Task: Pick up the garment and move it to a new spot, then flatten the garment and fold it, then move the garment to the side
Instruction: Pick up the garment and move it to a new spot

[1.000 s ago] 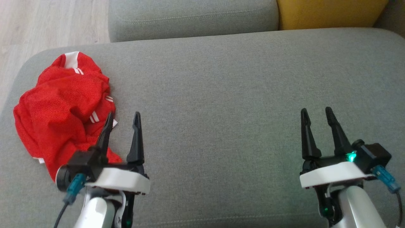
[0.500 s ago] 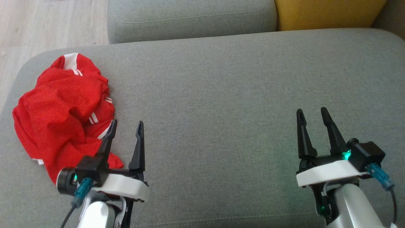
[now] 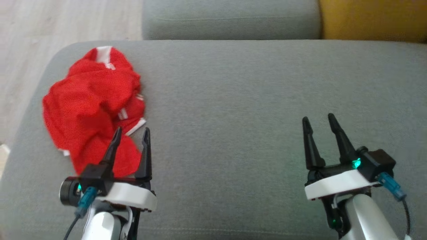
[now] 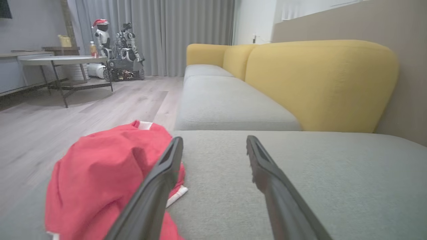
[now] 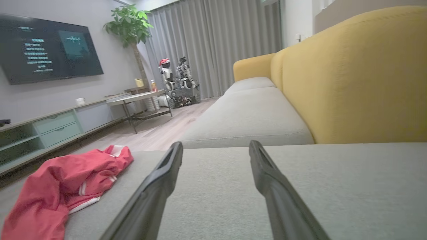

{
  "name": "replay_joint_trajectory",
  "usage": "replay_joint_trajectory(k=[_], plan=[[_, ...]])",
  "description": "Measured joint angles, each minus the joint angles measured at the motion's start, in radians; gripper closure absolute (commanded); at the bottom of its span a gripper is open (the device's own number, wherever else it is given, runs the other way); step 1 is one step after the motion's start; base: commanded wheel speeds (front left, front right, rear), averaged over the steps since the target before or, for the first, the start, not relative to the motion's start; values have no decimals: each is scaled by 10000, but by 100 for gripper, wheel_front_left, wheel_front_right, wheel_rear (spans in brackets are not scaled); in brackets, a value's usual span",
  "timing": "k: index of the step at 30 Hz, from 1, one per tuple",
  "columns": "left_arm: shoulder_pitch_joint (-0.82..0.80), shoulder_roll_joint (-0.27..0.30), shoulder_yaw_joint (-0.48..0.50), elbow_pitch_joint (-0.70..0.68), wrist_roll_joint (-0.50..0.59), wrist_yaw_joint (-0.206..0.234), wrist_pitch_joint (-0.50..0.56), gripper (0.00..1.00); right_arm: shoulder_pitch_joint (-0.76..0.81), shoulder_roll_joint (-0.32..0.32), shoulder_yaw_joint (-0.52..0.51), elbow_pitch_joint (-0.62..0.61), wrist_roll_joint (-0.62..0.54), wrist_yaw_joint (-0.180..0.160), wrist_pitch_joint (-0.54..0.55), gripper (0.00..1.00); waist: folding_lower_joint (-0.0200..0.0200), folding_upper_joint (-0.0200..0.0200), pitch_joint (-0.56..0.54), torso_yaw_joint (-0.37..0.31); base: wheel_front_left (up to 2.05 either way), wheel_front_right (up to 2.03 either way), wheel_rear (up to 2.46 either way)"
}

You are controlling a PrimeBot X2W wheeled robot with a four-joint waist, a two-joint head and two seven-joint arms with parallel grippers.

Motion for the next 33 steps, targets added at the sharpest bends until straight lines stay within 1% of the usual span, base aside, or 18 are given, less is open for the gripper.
replay_joint_trajectory(k=[3,10,11,15,16,17,18,21,26,33], plan=[[3,-4,105,10,-71,81,0,0,26,-2,180,-21,-2,0,0,0,0,0,-22,456,0,0,0],[22,-2,221,-58,-81,84,0,0,74,-4,506,-35,-15,0,0,0,0,0,-104,1671,0,0,0],[22,-2,221,-58,-81,84,0,0,74,-4,506,-35,-15,0,0,0,0,0,-104,1671,0,0,0],[50,-2,242,-163,-81,84,0,0,88,-4,662,-36,-8,0,0,0,0,0,-159,2376,0,0,0],[143,-4,251,-203,-81,84,0,0,98,-4,759,-31,4,0,0,0,0,0,-187,2712,0,0,0],[143,-4,251,-203,-81,84,0,0,98,-4,759,-31,4,0,0,0,0,0,-187,2712,0,0,0],[261,-2,257,-207,-81,82,0,0,101,-4,815,-25,8,0,0,0,0,0,-210,3025,0,0,0],[380,0,282,-232,-81,86,0,0,102,-4,943,-6,35,0,0,0,0,0,-235,3426,0,0,0],[399,0,408,-238,-81,82,0,0,102,-4,1080,38,121,0,0,0,0,0,-259,3809,0,0,0],[399,-2,612,-314,-81,73,0,0,102,-4,1131,58,203,0,0,0,0,0,-244,3704,0,0,0]])
